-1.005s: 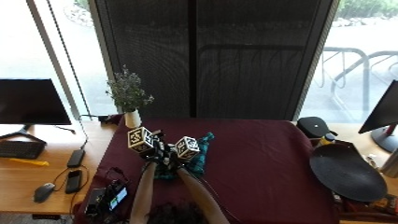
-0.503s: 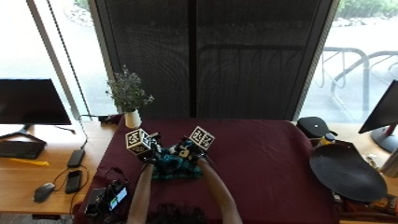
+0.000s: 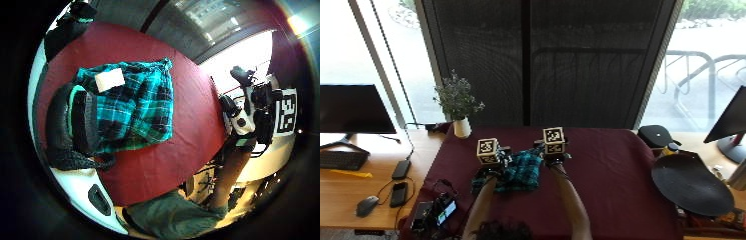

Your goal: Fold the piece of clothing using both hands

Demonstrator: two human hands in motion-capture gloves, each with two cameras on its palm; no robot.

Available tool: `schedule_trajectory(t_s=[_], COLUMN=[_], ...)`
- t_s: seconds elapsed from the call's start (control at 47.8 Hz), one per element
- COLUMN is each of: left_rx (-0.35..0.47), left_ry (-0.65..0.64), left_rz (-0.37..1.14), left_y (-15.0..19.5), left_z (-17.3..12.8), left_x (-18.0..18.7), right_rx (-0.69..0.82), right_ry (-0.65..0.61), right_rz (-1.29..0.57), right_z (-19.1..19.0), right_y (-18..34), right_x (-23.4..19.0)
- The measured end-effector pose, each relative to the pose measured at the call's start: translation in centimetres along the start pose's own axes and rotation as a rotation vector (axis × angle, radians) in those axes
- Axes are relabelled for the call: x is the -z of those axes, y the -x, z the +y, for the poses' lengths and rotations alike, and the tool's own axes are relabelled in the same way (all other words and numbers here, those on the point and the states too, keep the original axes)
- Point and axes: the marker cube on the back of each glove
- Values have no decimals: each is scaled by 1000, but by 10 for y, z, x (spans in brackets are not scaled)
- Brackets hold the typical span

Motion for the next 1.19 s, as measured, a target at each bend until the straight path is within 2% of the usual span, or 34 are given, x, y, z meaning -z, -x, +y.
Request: schedule_trajectory(t_s=[0.042,0.147,0.293,0.482,0.733,0.942,1.089,1.193], left_rx=[-13,-36,-45,-79,-55,-55,-88,-89], left_ry=[-4,-37,-19,-38,-7,-17,-45,-45], left_rz=[2,11,2,29,7,5,50,44], left_y=[-15,-22,-34,-43,-41,-42,-47,-53], left_z=[2,-1,14,8,17,21,7,8], left_x=[-5,-14,-5,-18,-20,-12,-24,-20], right_rx=[-13,-12,-20,-56,-61,-57,-52,-49], right_ry=[-2,-1,20,36,38,30,40,37], right_rz=[8,0,-59,-67,-125,-120,-119,-125], right_z=[5,12,22,28,36,31,32,33], right_y=[-12,-15,-19,-31,-36,-37,-37,-37], right_x=[-1,-1,-1,-3,8,0,0,2])
